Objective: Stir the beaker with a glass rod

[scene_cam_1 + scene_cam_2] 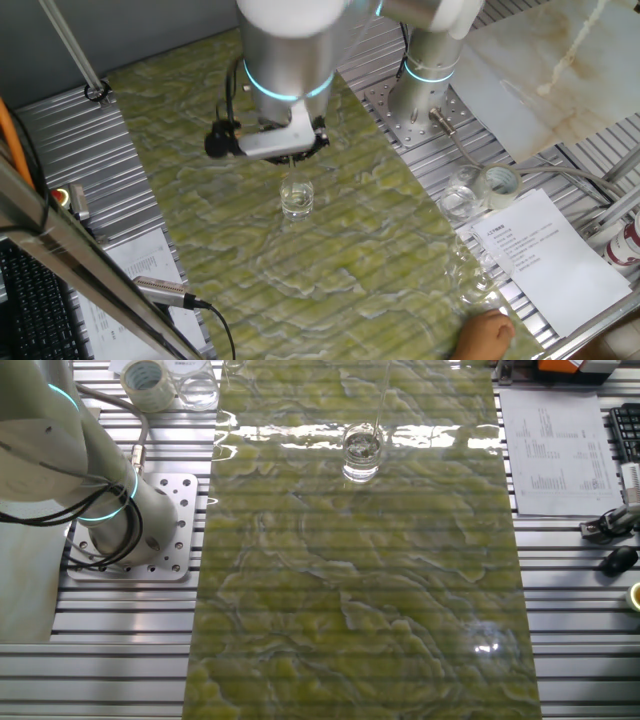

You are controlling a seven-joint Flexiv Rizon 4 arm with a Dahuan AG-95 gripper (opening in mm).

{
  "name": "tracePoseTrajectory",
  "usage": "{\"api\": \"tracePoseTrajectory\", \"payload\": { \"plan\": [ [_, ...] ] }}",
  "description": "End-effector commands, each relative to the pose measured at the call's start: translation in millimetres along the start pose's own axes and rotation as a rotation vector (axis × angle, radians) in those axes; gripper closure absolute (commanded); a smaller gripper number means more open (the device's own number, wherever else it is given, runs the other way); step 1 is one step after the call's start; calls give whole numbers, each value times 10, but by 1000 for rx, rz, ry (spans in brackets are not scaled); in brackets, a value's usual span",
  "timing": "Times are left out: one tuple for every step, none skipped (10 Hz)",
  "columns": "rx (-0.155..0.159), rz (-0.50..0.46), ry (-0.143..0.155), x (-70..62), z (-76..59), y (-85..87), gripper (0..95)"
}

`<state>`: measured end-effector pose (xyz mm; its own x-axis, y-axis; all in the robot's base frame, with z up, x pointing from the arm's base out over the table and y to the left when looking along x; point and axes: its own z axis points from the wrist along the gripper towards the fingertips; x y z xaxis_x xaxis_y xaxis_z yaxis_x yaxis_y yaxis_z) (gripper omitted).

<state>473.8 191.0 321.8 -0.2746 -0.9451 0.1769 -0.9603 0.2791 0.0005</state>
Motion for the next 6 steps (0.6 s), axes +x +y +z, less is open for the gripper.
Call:
{"api": "tracePoseTrajectory", "payload": {
  "plan": [
    [0, 26, -33, 28, 8, 7, 950],
    [5, 39, -44, 47, 22, 15, 950],
    [5, 56, -52, 70, 33, 24, 950],
    [6, 60, -53, 82, 36, 26, 950],
    [5, 66, -55, 112, 32, 24, 950],
    [4, 74, -61, 155, 16, 17, 950]
  ]
}}
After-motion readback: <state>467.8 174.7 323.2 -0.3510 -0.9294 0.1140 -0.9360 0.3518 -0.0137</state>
